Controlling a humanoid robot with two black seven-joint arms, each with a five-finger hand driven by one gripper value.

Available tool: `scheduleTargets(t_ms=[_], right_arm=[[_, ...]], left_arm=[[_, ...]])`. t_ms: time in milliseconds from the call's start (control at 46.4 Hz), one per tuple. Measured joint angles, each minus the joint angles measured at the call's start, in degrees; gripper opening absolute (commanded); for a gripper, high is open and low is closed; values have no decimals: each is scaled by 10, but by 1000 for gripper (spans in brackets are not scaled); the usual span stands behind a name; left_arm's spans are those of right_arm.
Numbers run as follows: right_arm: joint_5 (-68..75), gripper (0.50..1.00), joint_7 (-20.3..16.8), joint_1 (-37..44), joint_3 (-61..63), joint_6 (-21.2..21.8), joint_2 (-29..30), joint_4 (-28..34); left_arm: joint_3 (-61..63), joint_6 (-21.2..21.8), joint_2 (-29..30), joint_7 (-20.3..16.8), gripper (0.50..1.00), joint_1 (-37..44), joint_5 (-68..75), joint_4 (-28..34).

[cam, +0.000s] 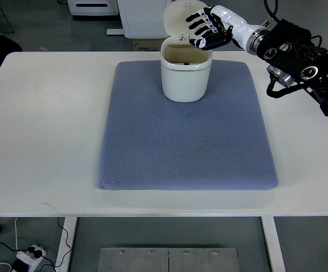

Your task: Put lemon in trash with right hand

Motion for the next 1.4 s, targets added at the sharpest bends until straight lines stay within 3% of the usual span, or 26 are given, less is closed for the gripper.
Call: scheduleTargets(t_ms=[302, 409, 539, 560, 603, 625, 1164, 1401], right_arm=[[0, 663, 8, 0, 0, 26, -45, 1], [0, 709, 8, -3, 0, 28, -56, 1], [0, 819, 11, -10, 15, 28, -73, 1], [0, 851, 12, -13, 22, 28, -75, 1], [0, 972, 12, -22, 38, 29, -81, 1], [0, 997, 11, -27, 45, 30, -85, 1], [3, 1000, -3, -114, 231, 20, -130, 0], [15, 1000, -39, -151, 290, 20, -130, 0]], left_arm=[[0, 0, 0, 0, 1000, 0, 0, 0], [0, 0, 0, 0, 1000, 0, 0, 0], [0, 0, 0, 0, 1000, 0, 0, 0], [0, 0, 0, 0, 1000, 0, 0, 0], [0, 0, 0, 0, 1000, 0, 0, 0], [0, 0, 0, 0, 1000, 0, 0, 0], [0, 0, 0, 0, 1000, 0, 0, 0], [0, 0, 0, 0, 1000, 0, 0, 0]])
